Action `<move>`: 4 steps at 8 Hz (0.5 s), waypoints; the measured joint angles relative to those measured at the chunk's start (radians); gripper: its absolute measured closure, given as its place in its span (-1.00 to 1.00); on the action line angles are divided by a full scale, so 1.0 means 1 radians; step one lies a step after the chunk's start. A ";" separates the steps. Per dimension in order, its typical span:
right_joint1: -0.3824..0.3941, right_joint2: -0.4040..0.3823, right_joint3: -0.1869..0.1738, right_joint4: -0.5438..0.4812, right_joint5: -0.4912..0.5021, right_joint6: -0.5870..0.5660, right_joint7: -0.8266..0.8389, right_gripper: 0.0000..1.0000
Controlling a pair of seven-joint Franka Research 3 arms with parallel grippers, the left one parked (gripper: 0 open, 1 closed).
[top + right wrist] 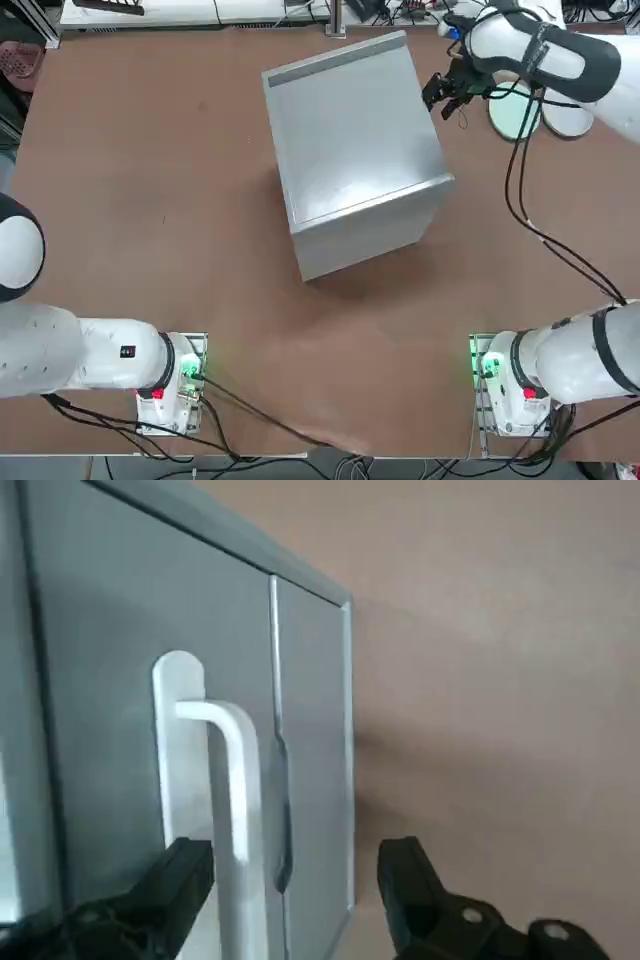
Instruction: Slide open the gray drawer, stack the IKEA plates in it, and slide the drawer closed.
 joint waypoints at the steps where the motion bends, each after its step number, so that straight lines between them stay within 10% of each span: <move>1: 0.001 0.000 -0.001 0.000 0.000 0.000 -0.001 -1.00; 4: 0.003 0.005 -0.004 0.004 -0.008 0.000 -0.009 -1.00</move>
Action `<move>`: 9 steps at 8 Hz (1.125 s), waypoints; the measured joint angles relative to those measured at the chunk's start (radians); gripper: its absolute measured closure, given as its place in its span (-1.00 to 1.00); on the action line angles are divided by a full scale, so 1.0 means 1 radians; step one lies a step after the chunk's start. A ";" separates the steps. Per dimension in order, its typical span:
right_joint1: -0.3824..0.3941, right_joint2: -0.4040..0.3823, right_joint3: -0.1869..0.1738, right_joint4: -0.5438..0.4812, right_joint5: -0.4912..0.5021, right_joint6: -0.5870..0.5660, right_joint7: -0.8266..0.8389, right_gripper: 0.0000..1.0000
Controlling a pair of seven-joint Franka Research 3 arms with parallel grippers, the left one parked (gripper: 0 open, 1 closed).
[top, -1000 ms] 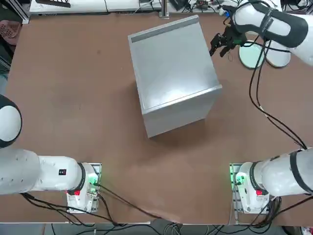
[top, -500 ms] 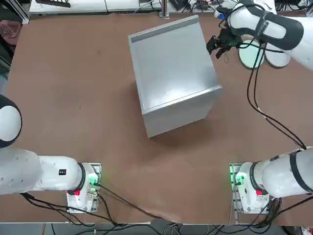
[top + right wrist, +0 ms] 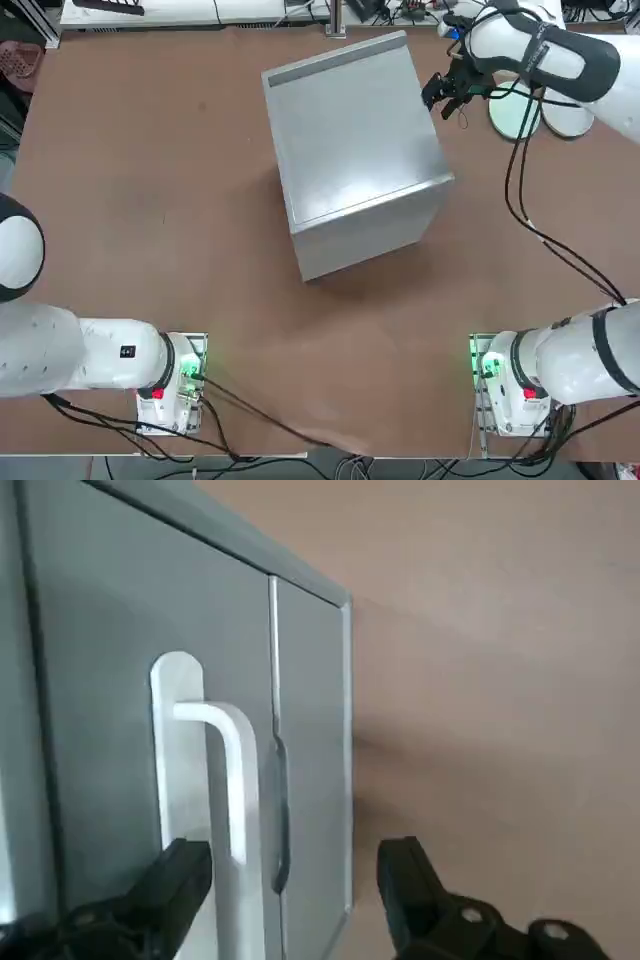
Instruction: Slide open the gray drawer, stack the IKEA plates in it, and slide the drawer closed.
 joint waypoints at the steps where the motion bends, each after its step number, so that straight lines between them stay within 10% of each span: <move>1: 0.000 0.002 0.000 0.003 -0.007 -0.001 -0.002 -1.00; 9: 0.001 0.019 -0.013 0.009 -0.011 -0.028 -0.004 -1.00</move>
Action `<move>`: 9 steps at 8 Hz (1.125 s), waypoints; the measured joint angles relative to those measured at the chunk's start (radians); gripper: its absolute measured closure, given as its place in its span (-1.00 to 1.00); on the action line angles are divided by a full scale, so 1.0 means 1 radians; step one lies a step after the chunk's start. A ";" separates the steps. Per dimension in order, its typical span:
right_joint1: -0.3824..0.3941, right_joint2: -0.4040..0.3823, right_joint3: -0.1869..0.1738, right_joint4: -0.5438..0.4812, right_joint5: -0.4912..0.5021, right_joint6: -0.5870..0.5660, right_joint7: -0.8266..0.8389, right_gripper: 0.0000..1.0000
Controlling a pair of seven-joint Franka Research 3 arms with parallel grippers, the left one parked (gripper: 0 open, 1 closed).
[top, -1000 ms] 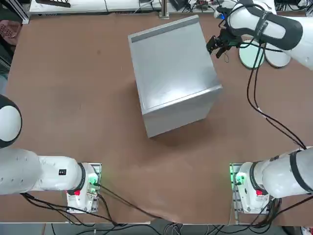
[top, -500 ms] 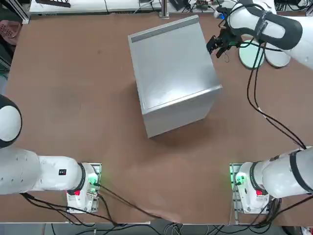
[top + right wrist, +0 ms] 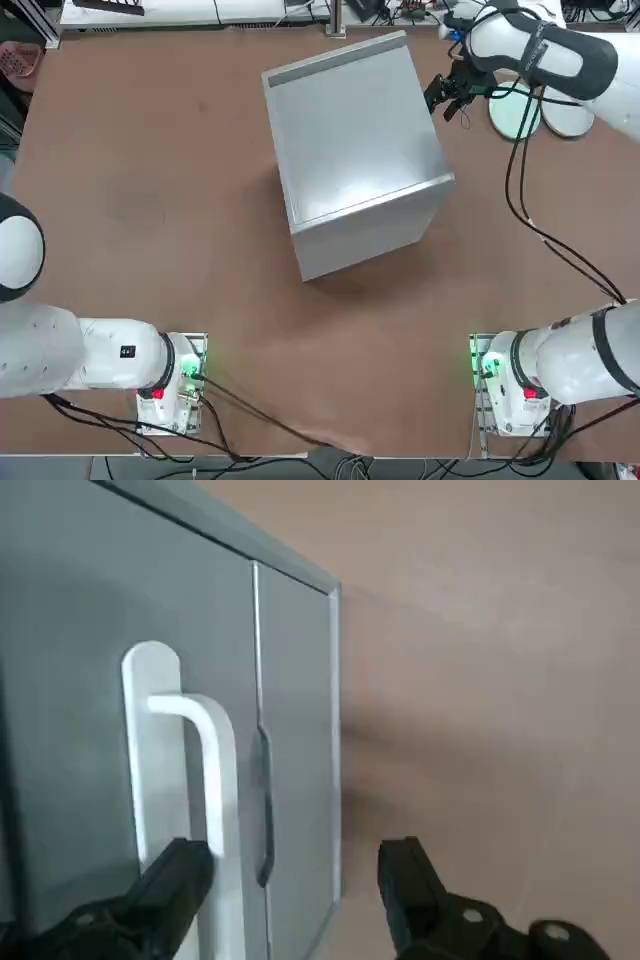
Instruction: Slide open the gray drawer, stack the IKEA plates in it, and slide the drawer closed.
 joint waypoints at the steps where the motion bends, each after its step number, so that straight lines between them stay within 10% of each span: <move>1: 0.000 0.004 0.000 0.000 0.000 -0.001 0.000 -1.00; 9: -0.034 0.044 -0.004 0.031 0.002 -0.080 -0.033 -1.00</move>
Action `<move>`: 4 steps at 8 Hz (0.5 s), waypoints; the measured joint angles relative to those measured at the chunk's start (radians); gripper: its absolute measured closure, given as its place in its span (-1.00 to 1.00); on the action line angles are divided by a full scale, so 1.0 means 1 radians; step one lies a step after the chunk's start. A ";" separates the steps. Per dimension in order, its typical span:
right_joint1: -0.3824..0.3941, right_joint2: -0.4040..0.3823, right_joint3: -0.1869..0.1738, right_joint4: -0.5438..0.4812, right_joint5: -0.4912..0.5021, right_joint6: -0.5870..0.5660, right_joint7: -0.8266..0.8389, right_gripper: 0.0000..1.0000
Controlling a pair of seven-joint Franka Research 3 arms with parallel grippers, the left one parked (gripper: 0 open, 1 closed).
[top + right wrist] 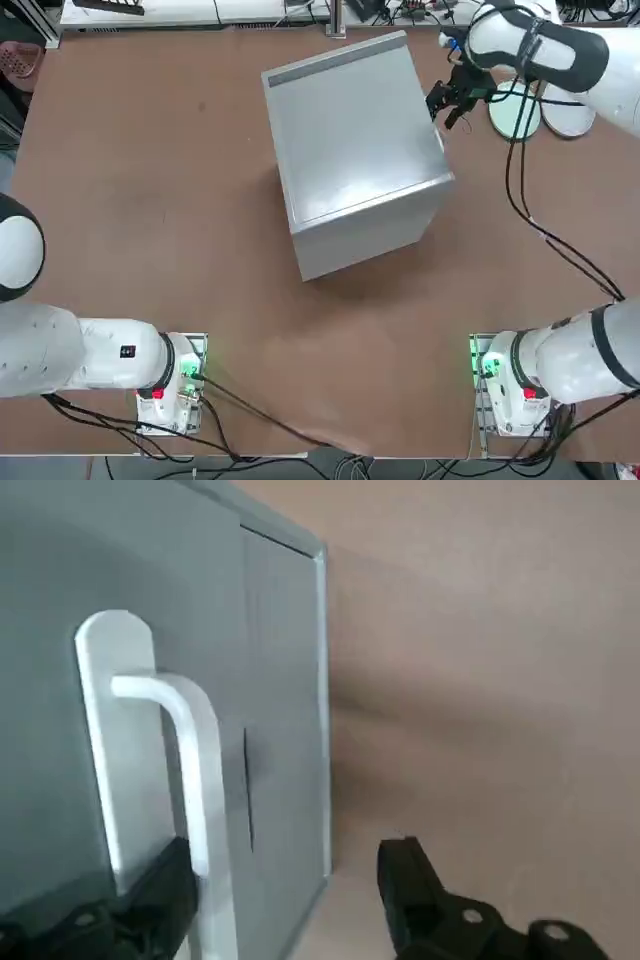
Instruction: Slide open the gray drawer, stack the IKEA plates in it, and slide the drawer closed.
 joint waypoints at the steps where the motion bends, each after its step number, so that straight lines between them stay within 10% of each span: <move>1: -0.021 0.002 -0.001 0.001 -0.001 -0.011 -0.016 -1.00; 4: -0.077 0.002 -0.005 0.004 -0.015 -0.029 -0.058 -1.00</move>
